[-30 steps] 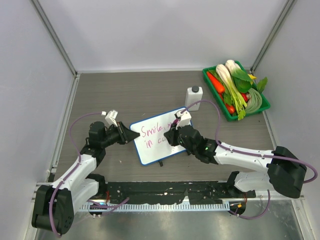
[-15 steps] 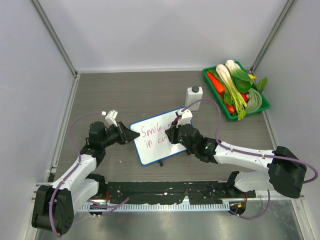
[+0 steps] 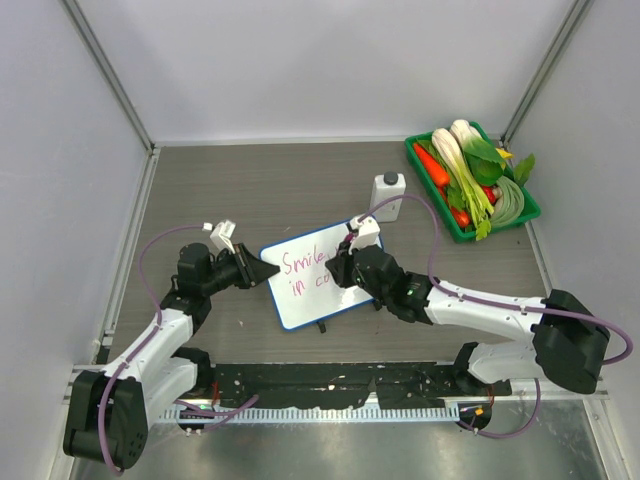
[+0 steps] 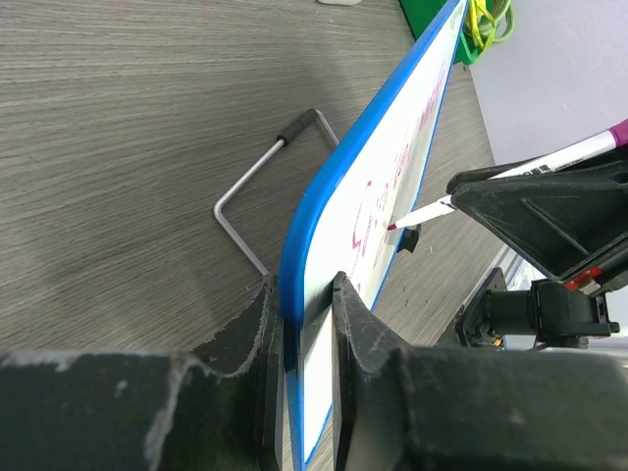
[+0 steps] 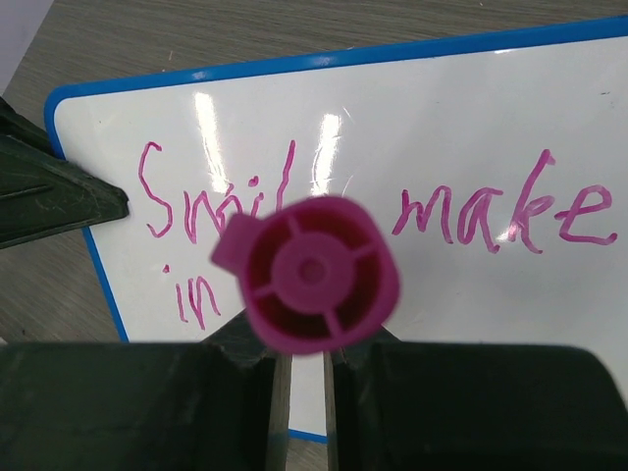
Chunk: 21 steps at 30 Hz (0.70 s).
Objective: Write a sentence on the whiteboard
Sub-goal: Write with the whiteboard marker on the whiteboard.
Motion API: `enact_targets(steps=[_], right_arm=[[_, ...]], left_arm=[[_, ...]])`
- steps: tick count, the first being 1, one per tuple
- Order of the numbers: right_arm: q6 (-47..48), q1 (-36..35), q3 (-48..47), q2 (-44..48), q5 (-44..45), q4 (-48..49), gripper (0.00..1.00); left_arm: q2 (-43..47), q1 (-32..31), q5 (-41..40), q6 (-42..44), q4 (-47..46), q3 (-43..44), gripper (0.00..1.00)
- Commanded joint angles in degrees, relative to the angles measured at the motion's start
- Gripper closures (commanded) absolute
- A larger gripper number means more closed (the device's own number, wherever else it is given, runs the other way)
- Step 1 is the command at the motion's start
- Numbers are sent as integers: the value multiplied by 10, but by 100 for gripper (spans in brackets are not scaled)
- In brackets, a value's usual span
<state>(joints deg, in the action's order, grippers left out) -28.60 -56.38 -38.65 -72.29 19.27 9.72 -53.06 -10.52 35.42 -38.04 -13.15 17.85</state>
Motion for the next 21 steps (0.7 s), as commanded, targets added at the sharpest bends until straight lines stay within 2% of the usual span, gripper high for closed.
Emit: enact_targets(steps=[1, 10, 21], right_arm=[[-2, 3, -10, 9, -8, 14, 99], [-7, 25, 3, 64, -9, 7, 99], [-10, 40, 19, 43, -26, 19, 98]], left_arm=[[-3, 9, -95, 67, 23, -9, 100], [-5, 10, -93, 66, 23, -9, 100], [-6, 10, -92, 66, 22, -8, 100]])
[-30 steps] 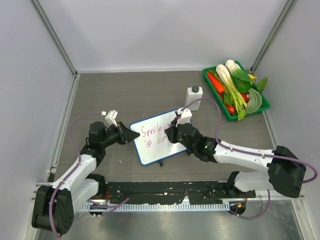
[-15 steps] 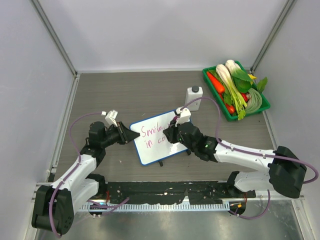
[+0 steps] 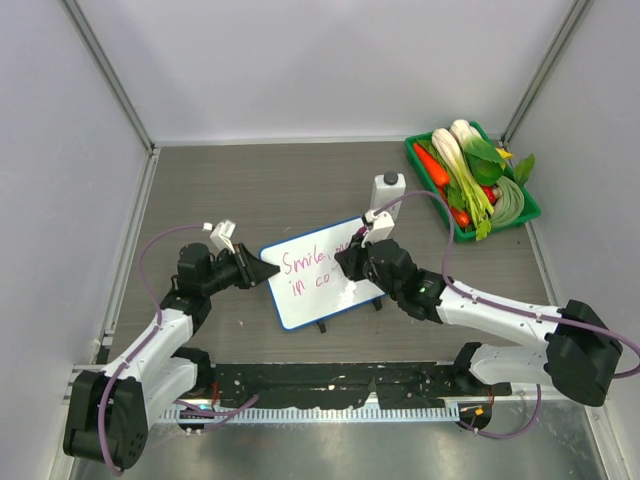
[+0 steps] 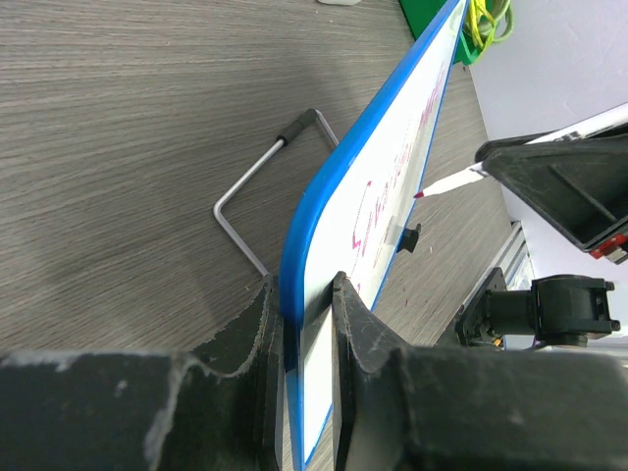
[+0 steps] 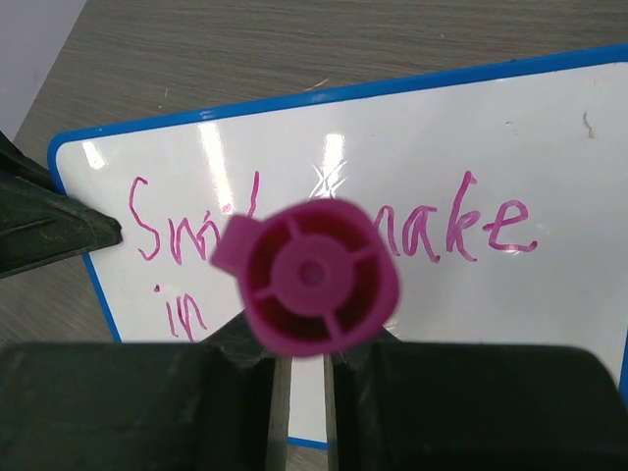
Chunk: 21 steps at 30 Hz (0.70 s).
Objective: Write a sentence on the whiteboard
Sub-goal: Write with the whiteboard marker on the whiteboard.
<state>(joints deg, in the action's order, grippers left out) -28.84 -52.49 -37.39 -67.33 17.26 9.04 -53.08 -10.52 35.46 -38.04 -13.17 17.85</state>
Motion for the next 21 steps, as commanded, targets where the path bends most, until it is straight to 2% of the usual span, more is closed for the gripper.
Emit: enact_targets(steps=[1, 21], right_arm=[[-8, 1, 7, -8, -7, 27, 99], [-16, 1, 21, 7, -16, 47, 99]], left_arm=[[-6, 10, -94, 67, 23, -8, 100], [-8, 10, -93, 68, 24, -7, 100]])
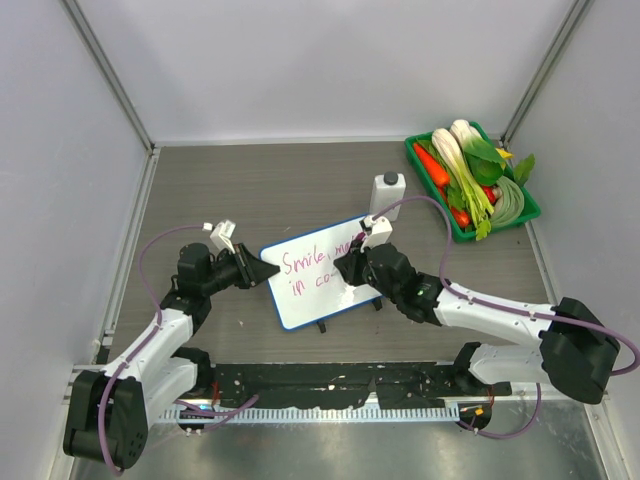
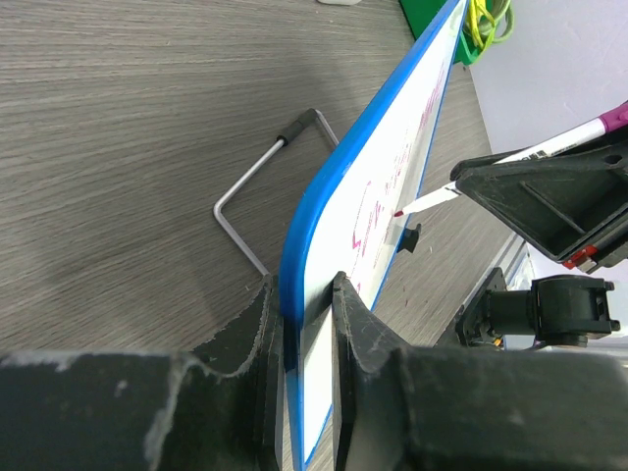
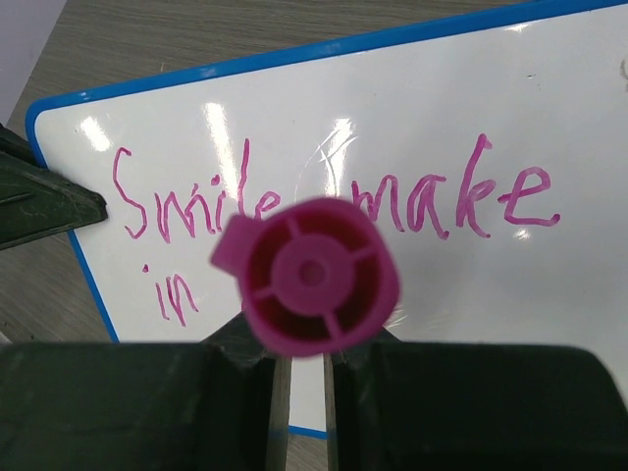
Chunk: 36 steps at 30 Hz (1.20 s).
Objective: Write a sentence on the whiteboard
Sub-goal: Write with the whiteboard marker on the whiteboard.
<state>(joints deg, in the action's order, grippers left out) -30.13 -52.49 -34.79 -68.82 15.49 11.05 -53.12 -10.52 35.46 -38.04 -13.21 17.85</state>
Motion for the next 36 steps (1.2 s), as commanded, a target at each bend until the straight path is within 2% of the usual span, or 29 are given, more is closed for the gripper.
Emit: enact_targets(steps=[1, 13, 36], right_arm=[[-4, 1, -7, 24, 2, 27, 99], [0, 2, -8, -3, 16, 36, 99], [9, 1, -22, 11, 18, 31, 98]], left_arm=[[-7, 10, -94, 67, 24, -8, 100], [-2, 9, -95, 67, 25, -9, 100], [-4, 10, -96, 67, 26, -8, 100]])
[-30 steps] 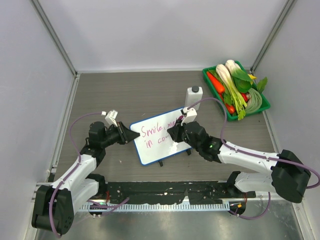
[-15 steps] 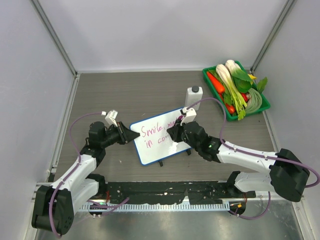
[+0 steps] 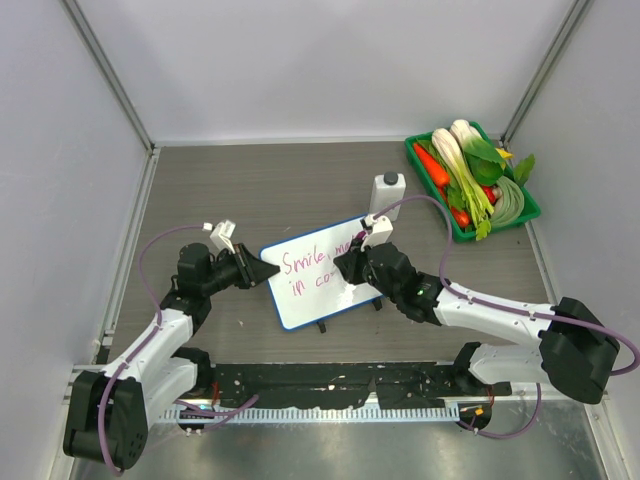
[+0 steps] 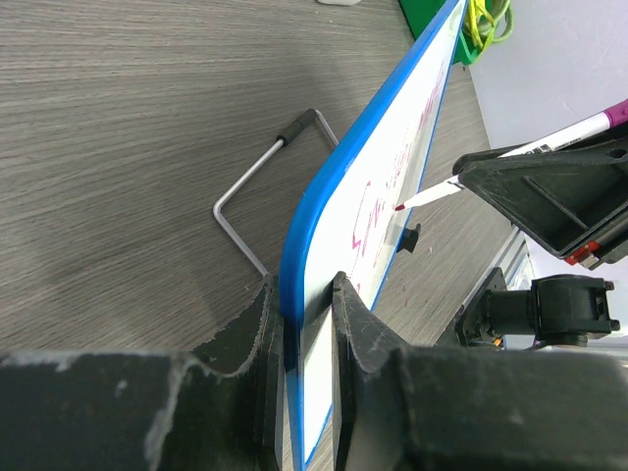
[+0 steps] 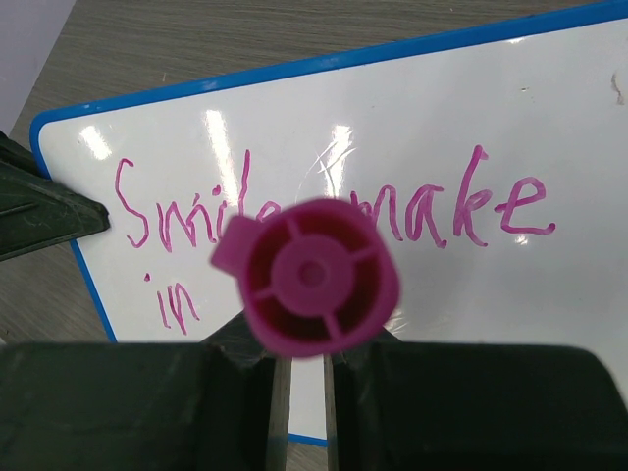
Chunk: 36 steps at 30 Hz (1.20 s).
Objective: Write a sentence on the whiteboard
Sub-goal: Write with the whiteboard marker on the whiteboard.
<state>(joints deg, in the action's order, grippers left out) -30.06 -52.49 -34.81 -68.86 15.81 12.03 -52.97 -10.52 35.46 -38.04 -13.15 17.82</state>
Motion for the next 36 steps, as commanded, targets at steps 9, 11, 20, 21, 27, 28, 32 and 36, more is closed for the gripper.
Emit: enact_targets(steps=[9, 11, 20, 21, 27, 28, 32, 36], right_arm=[[4, 1, -24, 0, 15, 27, 99], [4, 1, -24, -1, 16, 29, 98], [5, 1, -17, -12, 15, 27, 98], [4, 0, -12, -11, 14, 27, 99], [4, 1, -1, -5, 10, 19, 99], [3, 1, 2, -5, 10, 19, 98], [3, 1, 3, -6, 5, 12, 99], [-1, 1, 5, -7, 3, 12, 99]], left_arm=[[-5, 10, -97, 67, 24, -9, 100], [-4, 10, -97, 67, 23, -9, 100], [-5, 10, -96, 67, 22, -9, 100], [-6, 10, -95, 67, 22, -9, 100], [-5, 10, -94, 67, 22, -9, 100], [-6, 9, -94, 67, 22, -9, 100], [-6, 10, -93, 67, 22, -9, 100], [-7, 9, -94, 67, 22, -8, 100]])
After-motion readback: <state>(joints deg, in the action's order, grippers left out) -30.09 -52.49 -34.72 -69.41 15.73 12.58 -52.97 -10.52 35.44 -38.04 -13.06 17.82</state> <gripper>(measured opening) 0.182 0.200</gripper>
